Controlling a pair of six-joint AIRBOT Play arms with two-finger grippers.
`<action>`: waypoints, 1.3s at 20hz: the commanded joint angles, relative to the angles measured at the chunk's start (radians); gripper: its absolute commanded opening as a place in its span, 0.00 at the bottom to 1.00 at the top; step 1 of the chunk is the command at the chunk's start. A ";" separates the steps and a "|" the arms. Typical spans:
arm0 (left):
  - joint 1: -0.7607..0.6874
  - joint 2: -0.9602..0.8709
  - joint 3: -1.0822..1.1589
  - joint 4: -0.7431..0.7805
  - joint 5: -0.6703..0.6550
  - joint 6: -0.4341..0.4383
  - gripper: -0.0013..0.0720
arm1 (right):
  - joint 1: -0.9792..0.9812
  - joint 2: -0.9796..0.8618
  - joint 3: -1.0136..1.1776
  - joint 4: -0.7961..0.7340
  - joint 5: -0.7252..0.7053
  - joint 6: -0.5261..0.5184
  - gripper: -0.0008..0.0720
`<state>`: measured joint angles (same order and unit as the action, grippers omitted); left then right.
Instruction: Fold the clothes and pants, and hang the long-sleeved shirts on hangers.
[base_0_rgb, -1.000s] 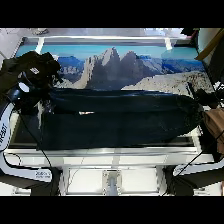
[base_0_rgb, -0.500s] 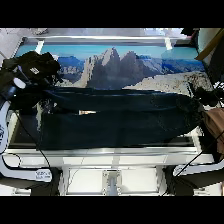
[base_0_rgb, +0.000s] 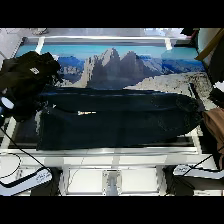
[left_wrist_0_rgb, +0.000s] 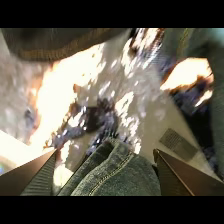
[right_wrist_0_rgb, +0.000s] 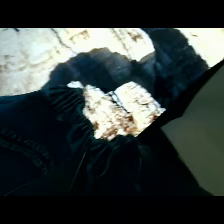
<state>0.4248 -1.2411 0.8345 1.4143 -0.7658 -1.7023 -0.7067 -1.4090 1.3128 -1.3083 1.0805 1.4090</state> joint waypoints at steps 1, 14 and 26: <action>-0.004 -0.020 -0.112 -0.138 0.333 0.008 0.96 | 0.022 0.012 0.000 0.055 0.032 -0.017 0.50; -0.055 -0.241 0.023 -0.436 0.511 0.218 0.91 | 0.115 0.012 0.000 0.057 0.027 -0.014 0.50; -0.155 -0.386 0.262 -0.459 0.447 0.218 0.90 | 0.115 0.012 0.000 0.059 0.035 -0.013 0.49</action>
<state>0.2882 -1.5993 1.0618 0.9581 -0.2905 -1.4849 -0.5926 -1.3975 1.3125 -1.2491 1.1149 1.3952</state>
